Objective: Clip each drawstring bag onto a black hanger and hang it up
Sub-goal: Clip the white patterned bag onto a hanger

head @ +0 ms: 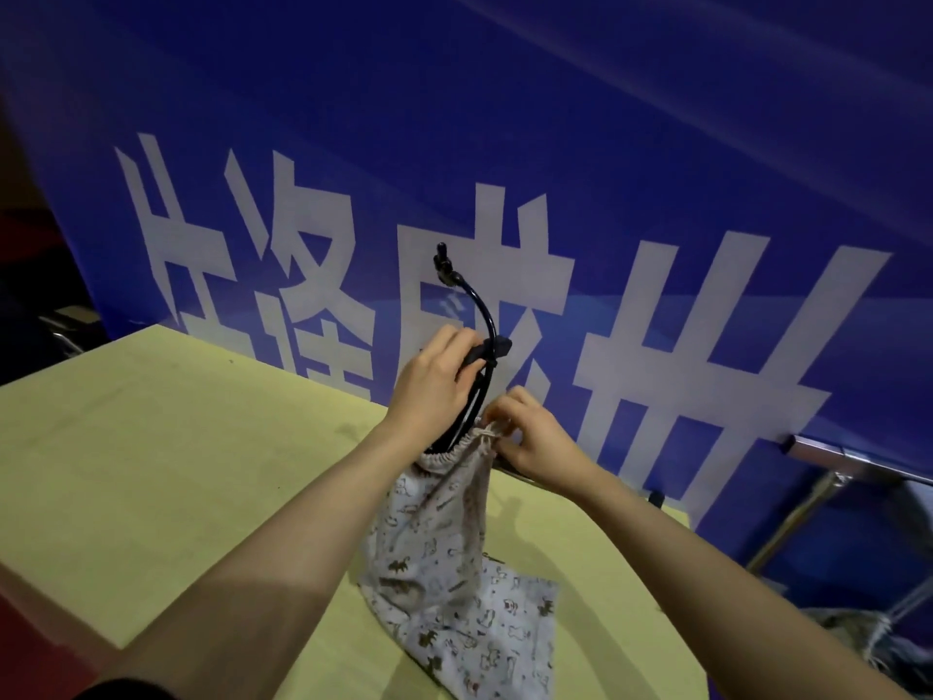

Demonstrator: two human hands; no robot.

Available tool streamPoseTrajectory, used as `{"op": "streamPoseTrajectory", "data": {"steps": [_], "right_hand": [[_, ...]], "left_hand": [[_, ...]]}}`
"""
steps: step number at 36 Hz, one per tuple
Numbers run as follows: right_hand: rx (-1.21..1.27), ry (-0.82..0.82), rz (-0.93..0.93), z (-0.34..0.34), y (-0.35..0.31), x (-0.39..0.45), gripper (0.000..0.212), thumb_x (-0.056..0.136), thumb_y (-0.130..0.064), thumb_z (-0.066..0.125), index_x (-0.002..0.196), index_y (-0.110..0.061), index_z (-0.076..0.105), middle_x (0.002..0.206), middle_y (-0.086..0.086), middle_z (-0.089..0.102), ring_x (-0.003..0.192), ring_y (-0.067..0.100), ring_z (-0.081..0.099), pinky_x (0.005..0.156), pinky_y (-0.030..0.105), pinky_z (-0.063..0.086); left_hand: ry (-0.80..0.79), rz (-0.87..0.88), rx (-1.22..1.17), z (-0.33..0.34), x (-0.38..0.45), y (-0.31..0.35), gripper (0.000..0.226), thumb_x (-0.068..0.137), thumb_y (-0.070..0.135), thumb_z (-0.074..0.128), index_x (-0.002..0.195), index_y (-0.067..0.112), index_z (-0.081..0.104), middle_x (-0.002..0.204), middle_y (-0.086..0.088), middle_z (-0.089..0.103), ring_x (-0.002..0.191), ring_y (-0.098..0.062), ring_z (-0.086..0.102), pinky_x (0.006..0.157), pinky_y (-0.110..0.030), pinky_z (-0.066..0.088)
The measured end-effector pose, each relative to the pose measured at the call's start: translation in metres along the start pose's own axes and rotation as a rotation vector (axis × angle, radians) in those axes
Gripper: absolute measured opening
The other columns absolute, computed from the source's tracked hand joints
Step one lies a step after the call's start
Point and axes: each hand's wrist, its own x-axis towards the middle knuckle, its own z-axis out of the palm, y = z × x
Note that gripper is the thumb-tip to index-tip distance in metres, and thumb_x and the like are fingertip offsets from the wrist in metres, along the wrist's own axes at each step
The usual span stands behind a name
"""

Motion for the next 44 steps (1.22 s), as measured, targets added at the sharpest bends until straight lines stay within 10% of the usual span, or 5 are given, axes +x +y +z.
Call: {"op": "streamPoseTrajectory", "data": {"steps": [14, 19, 28, 39, 44], "right_hand": [[-0.325, -0.152, -0.020, -0.015, -0.003, -0.014, 0.018, 0.093, -0.017, 0.054, 0.107, -0.015, 0.066, 0.095, -0.004, 0.042, 0.087, 0.017, 0.053, 0.077, 0.035, 0.049], [-0.471, 0.059, -0.021, -0.011, -0.001, -0.020, 0.021, 0.095, -0.023, 0.048, 0.104, -0.015, 0.066, 0.100, 0.001, 0.055, 0.090, 0.022, 0.057, 0.071, 0.034, 0.049], [0.127, 0.325, 0.196, -0.024, -0.012, -0.016, 0.016, 0.097, -0.019, 0.049, 0.101, -0.013, 0.064, 0.095, 0.001, 0.064, 0.088, 0.013, 0.060, 0.082, 0.034, 0.052], [0.430, 0.380, 0.151, -0.036, -0.035, -0.005, 0.013, 0.096, -0.021, 0.053, 0.087, -0.014, 0.060, 0.074, -0.004, 0.060, 0.063, -0.001, 0.055, 0.066, 0.024, 0.050], [0.437, 0.434, 0.095, -0.054, -0.053, 0.010, 0.029, 0.095, -0.029, 0.054, 0.083, -0.003, 0.059, 0.078, 0.018, 0.064, 0.070, 0.029, 0.059, 0.068, 0.042, 0.051]], "left_hand": [[-0.143, -0.050, 0.120, 0.013, -0.039, 0.002, 0.010, 0.090, 0.015, 0.056, 0.095, 0.011, 0.048, 0.093, -0.006, 0.052, 0.068, -0.030, 0.056, 0.050, -0.038, 0.047], [-0.192, -0.145, 0.164, 0.015, -0.044, 0.008, 0.010, 0.093, 0.017, 0.051, 0.099, 0.010, 0.046, 0.099, -0.004, 0.049, 0.071, -0.028, 0.054, 0.053, -0.038, 0.044], [-0.285, -0.004, 0.371, 0.013, -0.032, 0.034, 0.015, 0.093, 0.022, 0.049, 0.104, 0.012, 0.051, 0.097, -0.003, 0.056, 0.084, -0.027, 0.057, 0.070, -0.032, 0.038], [-0.552, -0.243, 0.190, 0.010, -0.015, 0.036, 0.022, 0.096, 0.014, 0.040, 0.116, 0.006, 0.047, 0.116, -0.013, 0.051, 0.105, -0.032, 0.052, 0.082, -0.042, 0.046], [-0.458, -0.198, 0.242, -0.009, 0.010, 0.042, 0.024, 0.093, 0.012, 0.042, 0.113, 0.006, 0.054, 0.113, -0.014, 0.055, 0.103, -0.034, 0.053, 0.080, -0.041, 0.045]]}}
